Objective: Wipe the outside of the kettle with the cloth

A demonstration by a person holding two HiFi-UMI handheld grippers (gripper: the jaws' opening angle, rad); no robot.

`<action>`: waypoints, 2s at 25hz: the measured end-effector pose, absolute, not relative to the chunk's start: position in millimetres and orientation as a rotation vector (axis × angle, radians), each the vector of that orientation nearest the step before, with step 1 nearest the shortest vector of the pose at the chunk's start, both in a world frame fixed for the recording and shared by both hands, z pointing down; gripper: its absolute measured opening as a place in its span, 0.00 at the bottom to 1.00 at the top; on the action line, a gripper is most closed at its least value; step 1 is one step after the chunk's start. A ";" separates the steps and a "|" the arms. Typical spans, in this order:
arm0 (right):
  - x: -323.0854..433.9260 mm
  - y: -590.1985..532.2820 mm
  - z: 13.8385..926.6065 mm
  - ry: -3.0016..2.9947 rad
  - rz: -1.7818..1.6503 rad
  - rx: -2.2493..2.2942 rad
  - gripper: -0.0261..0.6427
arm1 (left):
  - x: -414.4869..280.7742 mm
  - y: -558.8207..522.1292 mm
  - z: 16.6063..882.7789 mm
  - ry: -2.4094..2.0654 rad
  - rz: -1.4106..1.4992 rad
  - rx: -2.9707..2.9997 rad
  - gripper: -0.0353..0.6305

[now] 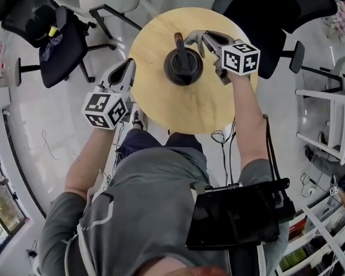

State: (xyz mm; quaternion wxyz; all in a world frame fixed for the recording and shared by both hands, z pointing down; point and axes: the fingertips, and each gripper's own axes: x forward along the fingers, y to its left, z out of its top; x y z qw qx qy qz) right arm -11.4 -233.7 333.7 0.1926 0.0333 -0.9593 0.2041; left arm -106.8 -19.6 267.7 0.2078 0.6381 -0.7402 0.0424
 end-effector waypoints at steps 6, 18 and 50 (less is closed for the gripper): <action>33.3 -226.5 267.6 -2.799 0.523 0.330 0.09 | -105.9 -21.2 231.4 -1.993 0.105 1.941 0.06; 86.3 -176.8 133.2 -2.924 0.334 0.794 0.09 | -136.4 -33.0 156.6 -1.927 0.046 2.136 0.06; 101.8 -106.7 20.8 -2.975 -0.004 1.165 0.09 | -145.1 -24.1 44.0 -2.060 -0.022 2.352 0.06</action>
